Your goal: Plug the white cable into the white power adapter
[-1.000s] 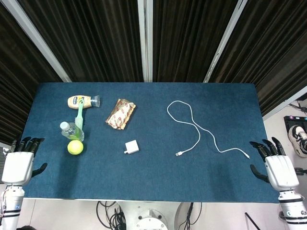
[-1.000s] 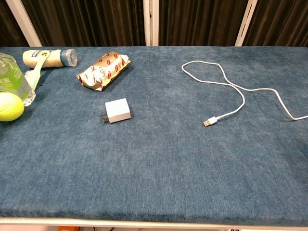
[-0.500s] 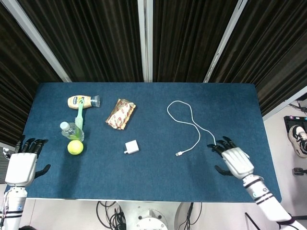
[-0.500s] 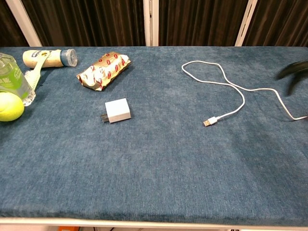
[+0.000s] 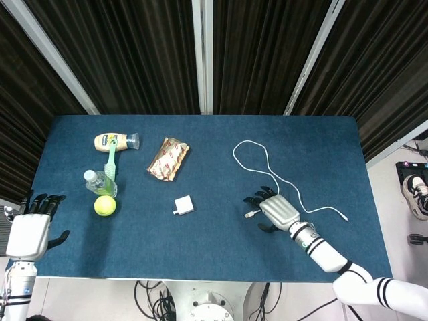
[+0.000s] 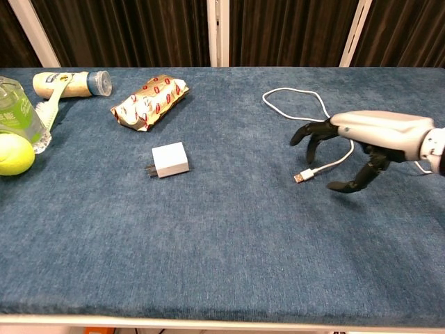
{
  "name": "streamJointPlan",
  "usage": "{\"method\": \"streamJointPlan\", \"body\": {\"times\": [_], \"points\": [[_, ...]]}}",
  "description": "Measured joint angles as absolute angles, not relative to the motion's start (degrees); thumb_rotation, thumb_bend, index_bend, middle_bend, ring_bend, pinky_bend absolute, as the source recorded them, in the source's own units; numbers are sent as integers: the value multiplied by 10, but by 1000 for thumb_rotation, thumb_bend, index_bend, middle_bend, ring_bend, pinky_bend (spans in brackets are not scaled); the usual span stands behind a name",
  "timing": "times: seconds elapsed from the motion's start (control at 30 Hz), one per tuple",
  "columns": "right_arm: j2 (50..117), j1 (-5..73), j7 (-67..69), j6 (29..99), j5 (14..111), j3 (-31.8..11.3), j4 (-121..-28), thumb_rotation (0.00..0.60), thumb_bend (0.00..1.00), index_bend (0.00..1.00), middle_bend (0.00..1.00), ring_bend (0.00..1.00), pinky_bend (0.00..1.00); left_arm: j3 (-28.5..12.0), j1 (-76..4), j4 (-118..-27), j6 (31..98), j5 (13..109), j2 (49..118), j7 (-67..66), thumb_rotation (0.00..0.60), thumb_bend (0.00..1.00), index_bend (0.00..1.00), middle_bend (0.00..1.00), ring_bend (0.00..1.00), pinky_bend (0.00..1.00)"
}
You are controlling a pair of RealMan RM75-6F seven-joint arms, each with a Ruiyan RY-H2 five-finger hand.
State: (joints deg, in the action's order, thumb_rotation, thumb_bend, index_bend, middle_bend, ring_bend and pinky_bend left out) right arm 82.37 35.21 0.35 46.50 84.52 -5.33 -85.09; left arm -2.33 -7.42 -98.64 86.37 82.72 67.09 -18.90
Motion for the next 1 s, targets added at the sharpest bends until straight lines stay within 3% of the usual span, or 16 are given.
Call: {"method": "streamJointPlan", "body": {"times": [0.23, 0.47, 0.63, 1.0], "points": [[792, 340, 24, 479, 874, -11, -890, 600, 260, 171, 308, 114, 45, -26, -75, -979, 856, 822, 676, -187, 600, 144, 216, 218, 138, 61], [745, 306, 25, 539, 912, 31, -930, 600, 265, 170, 308, 114, 45, -30, -80, -971, 848, 822, 683, -181, 600, 144, 215, 217, 138, 62], [736, 284, 17, 583, 935, 44, -936, 600, 266, 171, 308, 114, 45, -30, -82, -972, 846, 826, 685, -182, 600, 144, 214, 217, 138, 62], [754, 295, 21, 562, 930, 45, -916, 600, 268, 171, 309, 114, 45, -30, -77, -971, 849, 824, 685, -179, 600, 144, 214, 216, 138, 61]]}}
